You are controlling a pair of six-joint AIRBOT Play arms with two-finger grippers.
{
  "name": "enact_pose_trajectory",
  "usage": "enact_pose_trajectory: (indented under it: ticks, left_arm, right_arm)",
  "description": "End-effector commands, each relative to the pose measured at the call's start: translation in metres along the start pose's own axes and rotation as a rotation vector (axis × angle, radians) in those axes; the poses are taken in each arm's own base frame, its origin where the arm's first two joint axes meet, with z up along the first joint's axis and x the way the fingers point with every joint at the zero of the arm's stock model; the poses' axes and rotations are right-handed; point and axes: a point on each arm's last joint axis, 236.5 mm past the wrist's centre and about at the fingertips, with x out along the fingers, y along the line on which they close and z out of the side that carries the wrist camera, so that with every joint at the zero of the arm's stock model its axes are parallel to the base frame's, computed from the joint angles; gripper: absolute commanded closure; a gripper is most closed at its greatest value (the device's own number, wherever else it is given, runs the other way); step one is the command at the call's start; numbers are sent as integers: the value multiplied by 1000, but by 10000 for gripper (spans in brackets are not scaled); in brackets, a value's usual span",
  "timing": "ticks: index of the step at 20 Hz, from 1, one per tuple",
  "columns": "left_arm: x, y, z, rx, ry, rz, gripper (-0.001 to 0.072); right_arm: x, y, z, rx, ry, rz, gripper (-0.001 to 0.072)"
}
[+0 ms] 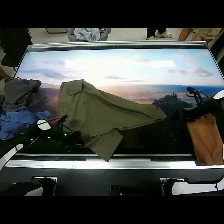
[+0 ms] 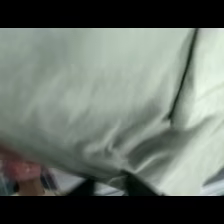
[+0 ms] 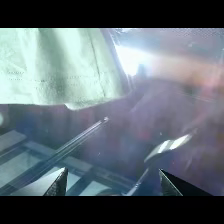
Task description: Fold the shirts.
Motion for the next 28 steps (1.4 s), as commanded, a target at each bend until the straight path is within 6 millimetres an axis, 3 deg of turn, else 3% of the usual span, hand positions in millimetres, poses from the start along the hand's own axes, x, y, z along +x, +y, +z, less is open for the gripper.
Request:
enact_pose_trajectory:
  ticks: [1,8,12,13,14,15,17,19,20,22,23,24,25,26,27,28]
  left_arm:
    - [4,-2,19,-47,-87,7,659]
    - [-13,-16,31,20,-134,3,680]
    - [-21,-21,33,54,-158,-7,680]
    - [-23,-23,33,62,-166,-10,680]
    - [-26,-24,35,72,-176,-13,680]
    - [-33,-28,38,109,-194,-16,680]
    - [-64,-38,54,191,-270,3,682]
    - [-135,-60,83,315,-444,51,682]
    - [-187,-75,95,380,-570,84,683]
    - [-329,-118,102,488,-917,127,683]
    - [-414,-144,85,530,-1128,131,683]
    - [-486,-162,59,554,-1309,126,683]
    - [-552,-178,21,577,-1488,117,683]
    - [-597,-188,-14,591,-1616,113,683]
    - [-627,-195,-45,604,-1710,106,683]
    - [-639,-201,-65,603,-1752,69,682]
  right_arm:
    - [18,4,5,-30,6,37,5]
    - [50,26,65,-179,-129,-28,0]
    - [75,45,57,-196,-61,29,10]
    - [81,53,54,-204,-41,51,121]
    - [83,61,50,-216,-18,68,458]
    - [82,67,49,-221,-7,84,668]
    - [62,82,54,-244,-13,120,675]
    - [15,91,81,-290,-129,75,675]
    - [-21,99,101,-307,-228,38,675]
    - [-131,118,139,-329,-510,-82,675]
    - [-195,127,148,-328,-658,-161,674]
    - [-260,139,146,-336,-805,-248,674]
    - [-325,156,131,-356,-935,-348,674]
    - [-375,169,106,-352,-1018,-454,674]
    - [-406,180,80,-317,-1073,-526,675]
    - [-429,194,56,-306,-1120,-588,675]
